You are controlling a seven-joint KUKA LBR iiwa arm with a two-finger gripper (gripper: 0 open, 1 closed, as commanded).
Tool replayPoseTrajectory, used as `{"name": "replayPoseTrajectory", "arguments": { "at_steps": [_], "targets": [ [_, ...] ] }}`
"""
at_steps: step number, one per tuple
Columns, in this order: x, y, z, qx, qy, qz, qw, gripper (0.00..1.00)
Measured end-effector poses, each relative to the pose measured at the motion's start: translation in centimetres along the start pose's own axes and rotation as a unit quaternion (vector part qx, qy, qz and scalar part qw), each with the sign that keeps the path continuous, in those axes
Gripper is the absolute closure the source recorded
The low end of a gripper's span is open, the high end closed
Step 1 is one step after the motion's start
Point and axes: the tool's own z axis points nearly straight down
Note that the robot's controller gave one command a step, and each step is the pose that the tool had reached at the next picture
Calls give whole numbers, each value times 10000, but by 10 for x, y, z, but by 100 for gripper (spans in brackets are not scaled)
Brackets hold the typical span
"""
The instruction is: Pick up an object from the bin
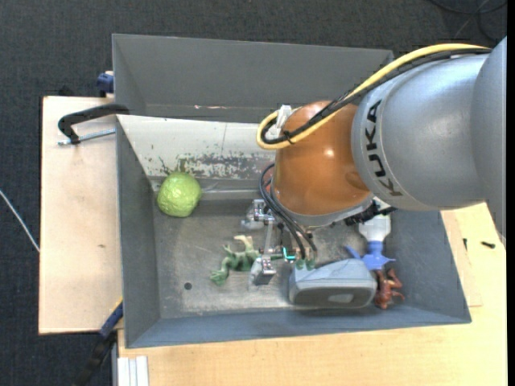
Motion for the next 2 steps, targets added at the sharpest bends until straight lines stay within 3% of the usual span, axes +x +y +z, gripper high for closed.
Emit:
{"name": "replayPoseTrajectory", "arguments": {
  "at_steps": [1, 2],
  "targets": [
    [-2, 0, -4, -6, -38, 8, 10000, 0],
    [-21, -11, 68, -45, -193, -461, 9987, 100]
  ]
}}
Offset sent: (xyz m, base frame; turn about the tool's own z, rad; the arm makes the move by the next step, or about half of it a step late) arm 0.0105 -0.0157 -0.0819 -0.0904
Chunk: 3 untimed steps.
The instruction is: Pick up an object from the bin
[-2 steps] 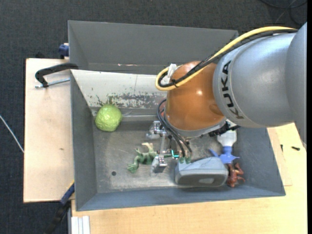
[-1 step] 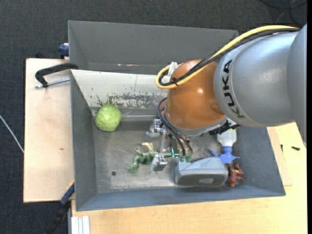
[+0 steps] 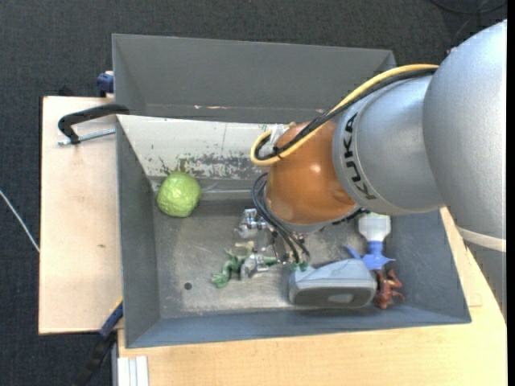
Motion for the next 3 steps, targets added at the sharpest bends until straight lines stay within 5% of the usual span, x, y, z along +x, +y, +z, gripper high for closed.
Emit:
{"name": "replayPoseTrajectory", "arguments": {
  "at_steps": [1, 3],
  "targets": [
    [0, 0, 0, 0, 2, -2, 10000, 100],
    [-4, -3, -90, 35, 136, -87, 9999, 100]
  ]
}}
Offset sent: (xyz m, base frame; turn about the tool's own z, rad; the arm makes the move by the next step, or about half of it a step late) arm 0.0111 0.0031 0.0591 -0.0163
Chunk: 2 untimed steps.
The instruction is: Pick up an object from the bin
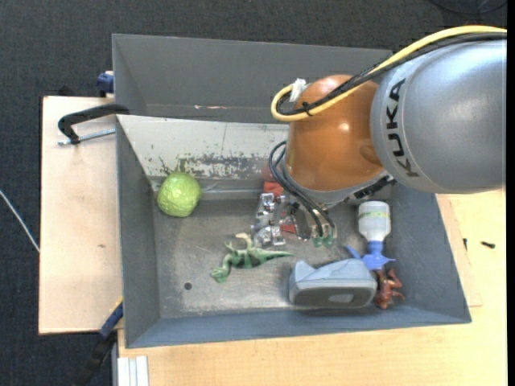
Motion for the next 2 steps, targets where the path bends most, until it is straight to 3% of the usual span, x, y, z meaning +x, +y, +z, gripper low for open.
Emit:
{"name": "replayPoseTrajectory", "arguments": {
  "at_steps": [1, 2],
  "targets": [
    [-2, 7, -16, 2, 18, 39, 10000, 100],
    [-1, 8, -6, 1, 19, -161, 9999, 0]
  ]
}}
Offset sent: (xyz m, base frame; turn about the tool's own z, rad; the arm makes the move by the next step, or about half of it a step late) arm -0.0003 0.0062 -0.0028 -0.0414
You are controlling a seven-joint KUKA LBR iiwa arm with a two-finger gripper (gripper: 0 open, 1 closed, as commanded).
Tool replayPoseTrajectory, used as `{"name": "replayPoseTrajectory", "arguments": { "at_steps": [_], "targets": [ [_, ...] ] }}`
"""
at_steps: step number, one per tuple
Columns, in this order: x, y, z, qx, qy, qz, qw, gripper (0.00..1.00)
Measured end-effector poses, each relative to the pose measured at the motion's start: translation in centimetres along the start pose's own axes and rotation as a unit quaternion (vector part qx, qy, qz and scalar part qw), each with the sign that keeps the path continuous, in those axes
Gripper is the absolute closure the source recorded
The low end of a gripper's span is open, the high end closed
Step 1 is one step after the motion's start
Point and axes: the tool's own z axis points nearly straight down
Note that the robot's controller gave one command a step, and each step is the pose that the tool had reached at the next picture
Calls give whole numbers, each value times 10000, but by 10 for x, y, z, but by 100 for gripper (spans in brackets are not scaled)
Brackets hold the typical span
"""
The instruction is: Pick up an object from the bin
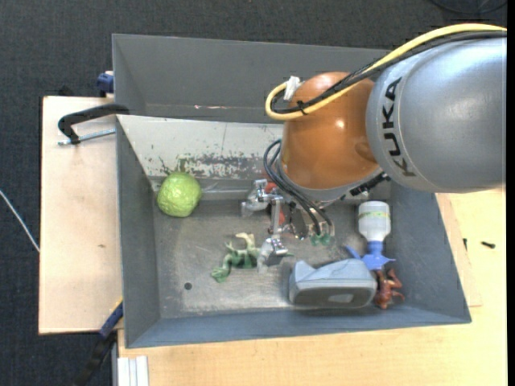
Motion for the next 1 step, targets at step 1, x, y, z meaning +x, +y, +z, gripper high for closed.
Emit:
{"name": "replayPoseTrajectory", "arguments": {
  "at_steps": [1],
  "targets": [
    [1, -1, 8, 0, 5, -49, 10000, 0]
  ]
}}
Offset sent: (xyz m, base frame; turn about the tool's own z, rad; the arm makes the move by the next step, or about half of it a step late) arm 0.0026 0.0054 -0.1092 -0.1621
